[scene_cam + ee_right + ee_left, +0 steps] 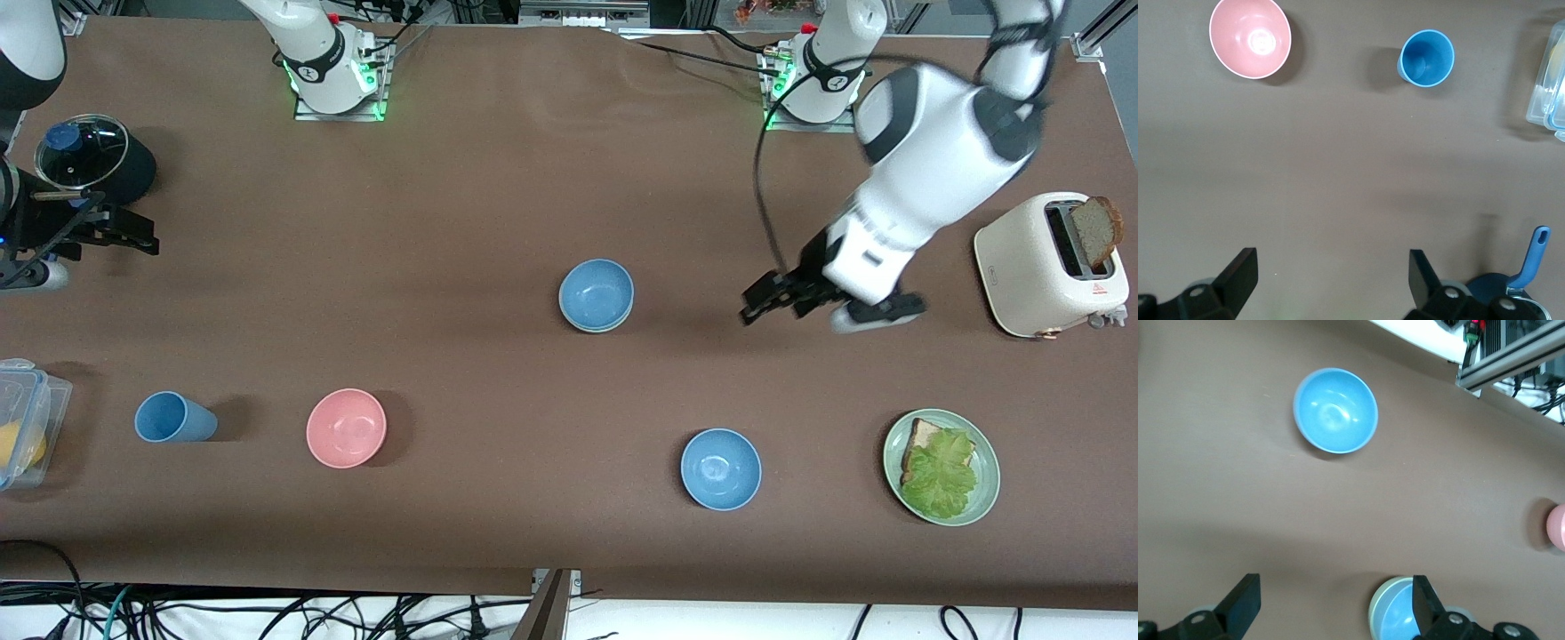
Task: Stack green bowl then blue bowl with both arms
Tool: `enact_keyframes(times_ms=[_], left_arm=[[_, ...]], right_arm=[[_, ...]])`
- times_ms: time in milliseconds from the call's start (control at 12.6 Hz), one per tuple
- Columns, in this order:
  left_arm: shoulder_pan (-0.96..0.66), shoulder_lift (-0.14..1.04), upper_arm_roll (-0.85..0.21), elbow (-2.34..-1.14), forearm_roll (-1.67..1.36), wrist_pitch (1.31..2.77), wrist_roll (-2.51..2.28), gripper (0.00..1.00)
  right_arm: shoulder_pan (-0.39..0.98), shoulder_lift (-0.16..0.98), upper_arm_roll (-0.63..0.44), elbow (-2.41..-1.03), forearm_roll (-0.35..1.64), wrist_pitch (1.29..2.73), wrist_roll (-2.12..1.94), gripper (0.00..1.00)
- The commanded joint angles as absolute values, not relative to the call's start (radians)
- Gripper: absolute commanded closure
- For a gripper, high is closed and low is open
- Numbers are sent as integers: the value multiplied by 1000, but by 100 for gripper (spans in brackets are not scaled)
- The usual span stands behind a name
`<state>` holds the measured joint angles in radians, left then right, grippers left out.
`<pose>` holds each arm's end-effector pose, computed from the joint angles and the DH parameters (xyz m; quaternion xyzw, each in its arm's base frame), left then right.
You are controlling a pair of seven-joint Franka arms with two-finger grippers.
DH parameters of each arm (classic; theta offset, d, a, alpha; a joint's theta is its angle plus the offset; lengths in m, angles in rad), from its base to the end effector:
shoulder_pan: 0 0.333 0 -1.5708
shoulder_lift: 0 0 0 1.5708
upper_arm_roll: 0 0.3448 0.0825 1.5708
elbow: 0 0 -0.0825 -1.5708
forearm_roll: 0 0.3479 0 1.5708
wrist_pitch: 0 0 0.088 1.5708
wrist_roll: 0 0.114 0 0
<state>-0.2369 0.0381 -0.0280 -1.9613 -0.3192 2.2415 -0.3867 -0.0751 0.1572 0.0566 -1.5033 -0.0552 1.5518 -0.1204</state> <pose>0.5375 -0.1568 0.5169 0.9731 0.1426 0.0694 0.1670 0.5641 -0.0195 0.5890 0.9969 0.0517 -0.0557 0.0193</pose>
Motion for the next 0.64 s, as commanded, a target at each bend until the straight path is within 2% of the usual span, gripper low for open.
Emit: enact_keyframes(times_ms=[0, 79, 238, 318, 556], left_arm=[[-187, -135, 26, -2046, -272, 2073, -248, 0], [-187, -173, 73, -2042, -183, 2018, -211, 0], [-187, -187, 142, -1956, -54, 1845, -175, 0], [-189, -186, 149, -1913, -4, 1777, -169, 0], [-199, -176, 150, -1836, 97, 1707, -169, 0]], right_arm=[[-75, 146, 57, -1505, -58, 1549, -109, 0], [-75, 146, 57, -1505, -58, 1549, -109, 0], [-75, 146, 57, -1505, -58, 1549, -109, 0], [-75, 146, 57, -1505, -58, 1549, -109, 0], [-75, 146, 57, -1505, -58, 1549, -109, 0]])
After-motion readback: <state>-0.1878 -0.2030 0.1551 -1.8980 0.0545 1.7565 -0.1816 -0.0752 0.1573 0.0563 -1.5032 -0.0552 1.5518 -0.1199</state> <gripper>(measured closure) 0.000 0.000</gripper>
